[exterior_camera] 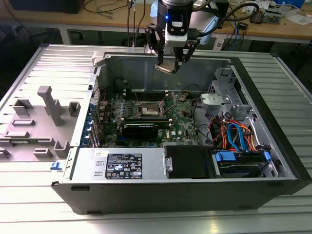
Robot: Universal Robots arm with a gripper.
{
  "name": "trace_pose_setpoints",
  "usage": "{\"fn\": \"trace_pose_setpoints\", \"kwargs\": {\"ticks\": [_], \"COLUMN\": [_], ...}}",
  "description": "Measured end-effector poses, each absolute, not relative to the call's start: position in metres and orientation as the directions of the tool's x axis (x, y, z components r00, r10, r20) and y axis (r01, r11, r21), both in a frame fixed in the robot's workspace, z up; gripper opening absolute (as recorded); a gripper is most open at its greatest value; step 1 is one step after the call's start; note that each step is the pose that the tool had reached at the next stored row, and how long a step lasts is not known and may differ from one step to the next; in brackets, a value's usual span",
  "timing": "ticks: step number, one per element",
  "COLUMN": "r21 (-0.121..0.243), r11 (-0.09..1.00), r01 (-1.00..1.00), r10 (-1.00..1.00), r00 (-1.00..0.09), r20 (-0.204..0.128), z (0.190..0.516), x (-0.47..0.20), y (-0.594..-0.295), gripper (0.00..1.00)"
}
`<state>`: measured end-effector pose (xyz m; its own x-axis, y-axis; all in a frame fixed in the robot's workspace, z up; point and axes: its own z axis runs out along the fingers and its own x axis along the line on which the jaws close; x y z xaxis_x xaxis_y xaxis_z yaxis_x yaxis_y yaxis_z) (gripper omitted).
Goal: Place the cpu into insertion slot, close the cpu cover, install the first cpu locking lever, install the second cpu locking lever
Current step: 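Place the cpu into insertion slot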
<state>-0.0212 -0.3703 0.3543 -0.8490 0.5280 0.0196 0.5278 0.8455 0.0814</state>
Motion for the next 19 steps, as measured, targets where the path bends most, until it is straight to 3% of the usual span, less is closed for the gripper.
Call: {"fn": "trace_pose_setpoints", "kwargs": {"ticks": [19], "r21": [0.081], "r11": [0.755], "r01": [0.651], "r10": [0.651], "r00": [-0.759], "r20": [0.019], "z": [0.3479], "x": [-0.0209], "y": [-0.3753], "gripper": [0.55]}}
